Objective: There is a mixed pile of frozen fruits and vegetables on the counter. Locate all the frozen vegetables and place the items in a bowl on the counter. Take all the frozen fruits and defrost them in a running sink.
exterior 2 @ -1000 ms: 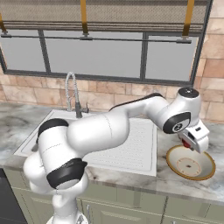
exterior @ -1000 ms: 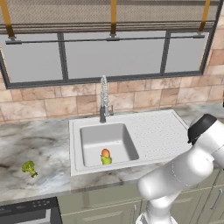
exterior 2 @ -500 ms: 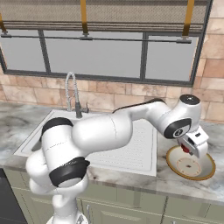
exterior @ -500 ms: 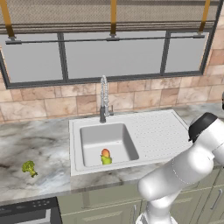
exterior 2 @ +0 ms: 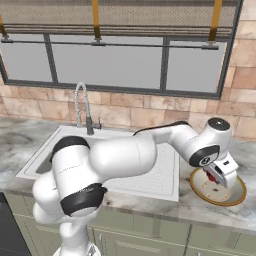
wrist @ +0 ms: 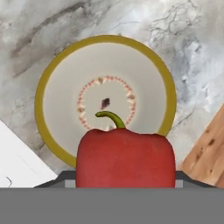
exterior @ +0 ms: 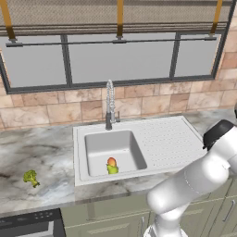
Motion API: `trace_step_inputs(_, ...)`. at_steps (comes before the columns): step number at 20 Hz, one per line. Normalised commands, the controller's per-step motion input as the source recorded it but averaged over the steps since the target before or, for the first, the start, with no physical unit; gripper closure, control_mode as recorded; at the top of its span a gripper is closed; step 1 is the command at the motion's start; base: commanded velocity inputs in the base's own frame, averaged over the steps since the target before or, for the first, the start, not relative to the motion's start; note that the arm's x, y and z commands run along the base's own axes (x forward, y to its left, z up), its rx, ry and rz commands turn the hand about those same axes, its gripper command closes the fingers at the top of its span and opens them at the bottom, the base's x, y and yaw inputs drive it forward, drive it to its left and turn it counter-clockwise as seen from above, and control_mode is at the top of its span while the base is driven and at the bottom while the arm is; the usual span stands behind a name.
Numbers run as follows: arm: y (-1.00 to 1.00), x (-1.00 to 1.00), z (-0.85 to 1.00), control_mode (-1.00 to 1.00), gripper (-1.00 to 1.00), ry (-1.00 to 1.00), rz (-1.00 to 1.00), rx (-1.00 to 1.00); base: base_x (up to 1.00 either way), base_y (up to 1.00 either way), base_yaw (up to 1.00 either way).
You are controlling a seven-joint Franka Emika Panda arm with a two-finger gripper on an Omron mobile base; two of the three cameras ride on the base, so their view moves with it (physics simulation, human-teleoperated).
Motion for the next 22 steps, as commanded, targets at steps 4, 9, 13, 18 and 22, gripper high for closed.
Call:
trace_step_inputs(4,0.0,0.08,-0.23,-1.0,1.0,0.0,0.0,0.03,0.0,0.0,0.0)
trace_step_inputs(9,0.0,0.08,-0.28,-1.0,1.0,0.02,0.0,0.02,0.0,0.0,0.0)
trace_step_inputs(13,0.0,0.05,-0.3,-1.0,1.0,0.03,0.0,0.0,0.0,0.0,0.0)
trace_step_inputs(18,0.0,0.06,-0.29,-1.0,1.0,0.03,0.0,0.0,0.0,0.0,0.0)
trace_step_inputs(22,0.0,0.06,-0.28,-1.0,1.0,0.03,0.0,0.01,0.0,0.0,0.0)
